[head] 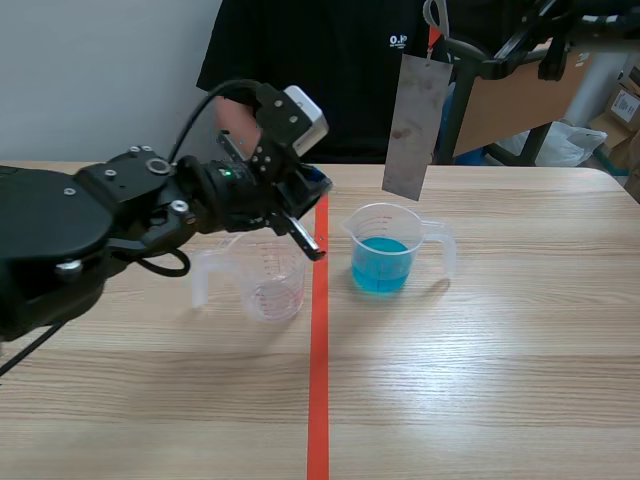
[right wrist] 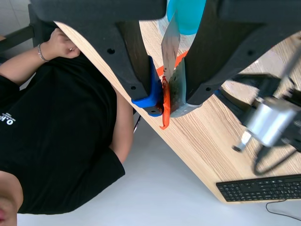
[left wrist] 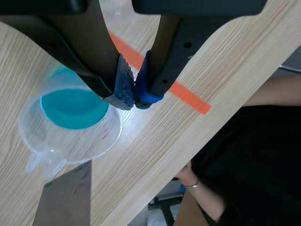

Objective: Do the redox reaction experiment.
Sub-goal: 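Raise the plate and point at it, then lower the plate into the blue solution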

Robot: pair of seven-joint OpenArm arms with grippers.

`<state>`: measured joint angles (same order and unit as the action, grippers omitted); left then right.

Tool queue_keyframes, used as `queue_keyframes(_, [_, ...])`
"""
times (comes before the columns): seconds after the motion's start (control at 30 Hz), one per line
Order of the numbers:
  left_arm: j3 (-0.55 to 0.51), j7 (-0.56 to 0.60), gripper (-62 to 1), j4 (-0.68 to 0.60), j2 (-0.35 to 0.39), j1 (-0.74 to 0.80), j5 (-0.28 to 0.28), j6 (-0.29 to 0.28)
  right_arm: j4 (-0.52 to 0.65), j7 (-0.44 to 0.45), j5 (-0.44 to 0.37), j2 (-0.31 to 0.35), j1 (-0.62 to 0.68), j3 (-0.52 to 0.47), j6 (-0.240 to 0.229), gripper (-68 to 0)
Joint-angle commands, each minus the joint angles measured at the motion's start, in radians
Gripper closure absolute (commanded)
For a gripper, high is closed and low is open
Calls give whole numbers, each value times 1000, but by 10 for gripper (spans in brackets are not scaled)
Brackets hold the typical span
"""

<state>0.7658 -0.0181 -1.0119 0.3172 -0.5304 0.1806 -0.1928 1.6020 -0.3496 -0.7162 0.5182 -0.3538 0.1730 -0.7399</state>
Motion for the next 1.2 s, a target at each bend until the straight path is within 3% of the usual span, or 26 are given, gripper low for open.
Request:
queue_keyframes(0.0, [-6, 13, -49, -97, 66, 36, 21, 15, 21, 15, -18, 8, -23, -6, -6, -17])
queue_keyframes(0.17, [-61, 13, -49, -321, 266, 205, 25, 77, 21, 15, -18, 8, -23, -6, -6, -17])
queue_keyframes(0.33, [-191, -5, -49, -492, 455, 454, 87, 126, 21, 15, -18, 8, -23, -6, -6, -17])
queue_keyframes(0.43, [-294, -5, -49, -549, 539, 632, 128, 172, 21, 15, -18, 8, -23, -6, -6, -17])
queue_keyframes(0.53, [-399, -5, -49, -571, 586, 826, 131, 229, 21, 14, -18, 7, -23, -6, -6, -17])
queue_keyframes(0.7, [-563, -1, -49, -571, 578, 1134, 130, 317, 20, 19, -17, 5, -16, -5, -6, -17])
queue_keyframes(0.93, [-717, 1, -49, -571, 494, 1438, 132, 322, 14, 26, -10, 2, 1, -2, -6, -17])
queue_keyframes(1.17, [-784, 1, -49, -571, 390, 1567, 130, 322, -12, 40, -2, -3, 5, 0, -6, -17])
